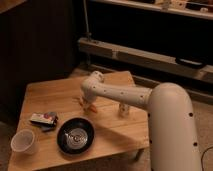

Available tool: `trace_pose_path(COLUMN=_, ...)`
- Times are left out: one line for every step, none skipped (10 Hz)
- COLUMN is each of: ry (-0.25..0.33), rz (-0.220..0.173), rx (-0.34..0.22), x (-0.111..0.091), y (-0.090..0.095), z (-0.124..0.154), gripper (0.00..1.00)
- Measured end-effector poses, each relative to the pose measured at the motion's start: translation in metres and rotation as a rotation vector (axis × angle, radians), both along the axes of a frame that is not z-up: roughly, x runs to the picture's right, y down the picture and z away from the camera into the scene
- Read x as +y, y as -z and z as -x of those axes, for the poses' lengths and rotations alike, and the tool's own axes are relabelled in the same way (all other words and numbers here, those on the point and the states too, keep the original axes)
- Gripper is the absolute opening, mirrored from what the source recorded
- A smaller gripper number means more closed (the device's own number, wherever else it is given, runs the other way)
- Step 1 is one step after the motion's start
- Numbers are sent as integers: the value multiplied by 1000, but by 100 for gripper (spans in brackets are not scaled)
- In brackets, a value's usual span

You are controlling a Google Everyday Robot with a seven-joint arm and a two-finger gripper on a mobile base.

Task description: Drag the pepper across the table

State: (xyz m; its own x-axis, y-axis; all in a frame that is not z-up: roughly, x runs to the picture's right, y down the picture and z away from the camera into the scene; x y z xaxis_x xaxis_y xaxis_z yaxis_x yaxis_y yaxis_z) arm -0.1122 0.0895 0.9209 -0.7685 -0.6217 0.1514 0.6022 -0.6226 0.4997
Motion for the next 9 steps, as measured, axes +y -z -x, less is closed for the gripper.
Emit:
trace_pose_path(ry=5, rz=-1, rx=-2, x=-2, y=-1, z=1, gripper=31)
trace_pose_path(ry=14, rz=-6, rx=-3, x=-4, y=0, z=3, gripper=31)
trace_pose_path(ry=25, rz=-17, rx=-8, x=-11, y=4, z=8, gripper=31)
trace_pose_path(ry=33, rz=-22, rx=0, x=-15, y=4, z=6, gripper=31)
trace_pose_path(ry=40, rz=-23, rx=10, x=-17, y=2, z=2, gripper=31)
trace_pose_path(ry=53, rz=-23, rx=20, x=-21, y=-1, z=2, gripper=31)
trace_pose_path(ry=74, rz=-16, rx=30, x=-23, y=-5, z=1, gripper=31)
trace_pose_path(ry=94, rz=-10, rx=35, x=-27, y=-9, z=5, gripper=31)
trace_pose_path(ry=113, rz=-5, rx=31, x=-29, y=-13, z=11, gripper=31)
